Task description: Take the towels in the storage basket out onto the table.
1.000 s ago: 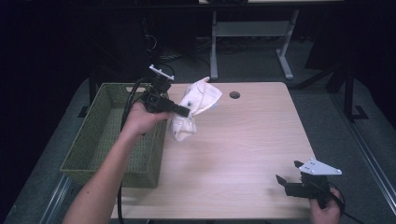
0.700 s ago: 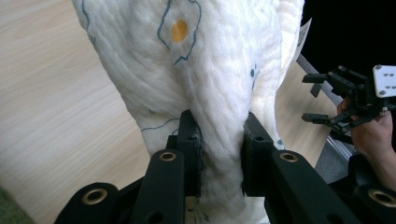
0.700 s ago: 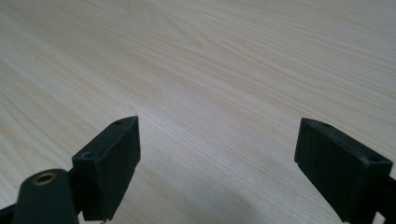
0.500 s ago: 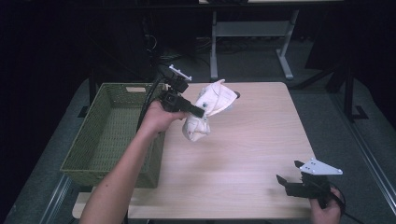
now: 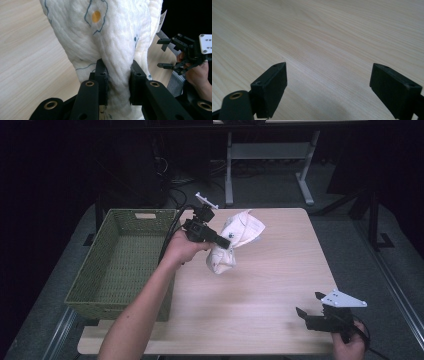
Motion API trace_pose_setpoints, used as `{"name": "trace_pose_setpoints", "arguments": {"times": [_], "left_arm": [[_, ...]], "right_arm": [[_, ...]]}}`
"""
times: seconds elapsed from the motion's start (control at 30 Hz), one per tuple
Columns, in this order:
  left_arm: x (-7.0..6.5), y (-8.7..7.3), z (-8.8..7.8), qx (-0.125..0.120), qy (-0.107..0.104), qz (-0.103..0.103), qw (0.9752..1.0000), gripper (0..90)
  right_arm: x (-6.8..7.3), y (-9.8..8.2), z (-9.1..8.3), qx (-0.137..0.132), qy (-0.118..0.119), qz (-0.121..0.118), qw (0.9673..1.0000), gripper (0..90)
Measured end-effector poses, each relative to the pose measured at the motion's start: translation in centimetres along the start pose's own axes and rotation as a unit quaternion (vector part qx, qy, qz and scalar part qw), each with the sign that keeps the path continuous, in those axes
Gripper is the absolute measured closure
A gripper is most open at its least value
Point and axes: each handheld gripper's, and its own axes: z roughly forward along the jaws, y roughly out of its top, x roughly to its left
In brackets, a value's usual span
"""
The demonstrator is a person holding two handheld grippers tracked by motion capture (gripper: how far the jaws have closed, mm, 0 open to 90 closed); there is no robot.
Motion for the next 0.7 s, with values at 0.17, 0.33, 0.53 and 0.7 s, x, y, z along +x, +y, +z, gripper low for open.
{"name": "trace_pose_setpoints", "arguments": {"times": [0.17,0.33,0.53,0.7], "left_arm": [[0.1,-0.1,0.9,0.005,-0.002,-0.004,1.0000,73.4],[0.4,-0.2,2.5,0.010,-0.008,-0.013,0.9998,73.4],[0.4,-0.4,4.0,0.017,-0.014,-0.017,0.9996,73.3],[0.5,-0.9,5.8,0.028,-0.016,-0.021,0.9992,73.1]], "right_arm": [[0.0,0.0,0.0,-0.001,0.000,-0.001,1.0000,14.0],[0.1,0.1,0.0,-0.001,0.001,-0.001,1.0000,14.0],[0.1,0.1,0.0,-0.001,0.002,0.000,1.0000,14.0],[0.1,0.1,0.0,0.000,0.003,-0.001,1.0000,14.0]]}}
